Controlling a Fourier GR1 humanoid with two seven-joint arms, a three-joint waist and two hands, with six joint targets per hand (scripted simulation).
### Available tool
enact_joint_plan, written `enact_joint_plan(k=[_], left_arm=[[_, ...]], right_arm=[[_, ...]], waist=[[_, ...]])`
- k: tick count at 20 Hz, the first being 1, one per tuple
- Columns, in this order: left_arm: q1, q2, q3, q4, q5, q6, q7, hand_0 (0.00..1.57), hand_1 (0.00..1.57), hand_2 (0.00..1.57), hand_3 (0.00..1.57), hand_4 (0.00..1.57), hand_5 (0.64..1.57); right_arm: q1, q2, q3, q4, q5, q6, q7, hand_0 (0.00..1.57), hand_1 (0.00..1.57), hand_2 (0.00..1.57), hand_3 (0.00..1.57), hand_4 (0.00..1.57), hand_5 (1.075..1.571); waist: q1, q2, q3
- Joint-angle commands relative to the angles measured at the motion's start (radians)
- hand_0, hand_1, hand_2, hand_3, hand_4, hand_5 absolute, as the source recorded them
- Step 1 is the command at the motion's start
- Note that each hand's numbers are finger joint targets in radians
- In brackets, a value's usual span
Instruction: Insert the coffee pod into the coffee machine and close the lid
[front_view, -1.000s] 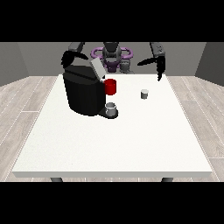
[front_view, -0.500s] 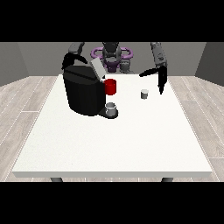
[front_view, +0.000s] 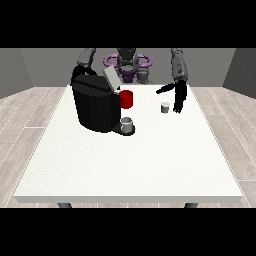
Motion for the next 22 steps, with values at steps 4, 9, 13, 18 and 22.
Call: enact_joint_plan(k=[4, 9, 13, 18, 22], left_arm=[[-0.063, -0.006, 0.010, 0.146, -0.070, 0.064, -0.020, 0.70, 0.70, 0.78, 0.43, 0.00, 1.571], [-0.064, 0.061, -0.030, 0.180, -0.143, 0.027, -0.035, 0.63, 0.63, 0.76, 0.49, 0.00, 1.571], [-0.078, 0.064, -0.047, 0.228, -0.206, 0.095, -0.084, 0.54, 0.54, 0.69, 0.44, 0.00, 1.571], [-0.087, 0.035, -0.070, 0.242, -0.260, 0.146, -0.088, 0.70, 0.70, 0.83, 0.59, 0.00, 1.571], [-0.111, 0.009, -0.040, 0.288, -0.287, 0.299, -0.120, 0.77, 0.77, 0.92, 0.69, 0.35, 1.571]], right_arm=[[-0.024, -0.011, -0.006, 0.033, 0.001, 0.005, -0.001, 0.00, 0.00, 0.00, 0.00, 0.43, 1.571], [-0.016, 0.001, 0.006, 0.033, 0.001, 0.003, 0.013, 0.00, 0.00, 0.00, 0.00, 0.47, 1.571], [-0.066, -0.013, -0.004, -0.001, -0.008, -0.001, 0.056, 0.00, 0.00, 0.00, 0.00, 0.52, 1.571], [-0.037, -0.003, -0.018, 0.034, -0.020, -0.007, 0.048, 0.00, 0.00, 0.00, 0.00, 0.52, 1.571], [-0.012, 0.002, 0.013, 0.007, -0.020, 0.027, -0.003, 0.00, 0.00, 0.00, 0.00, 0.49, 1.571]], waist=[[-0.020, 0.011, -0.0003], [-0.014, -0.007, -0.0002], [-0.032, 0.019, -0.0005], [-0.014, -0.023, -0.0001], [-0.065, 0.032, -0.0005]])
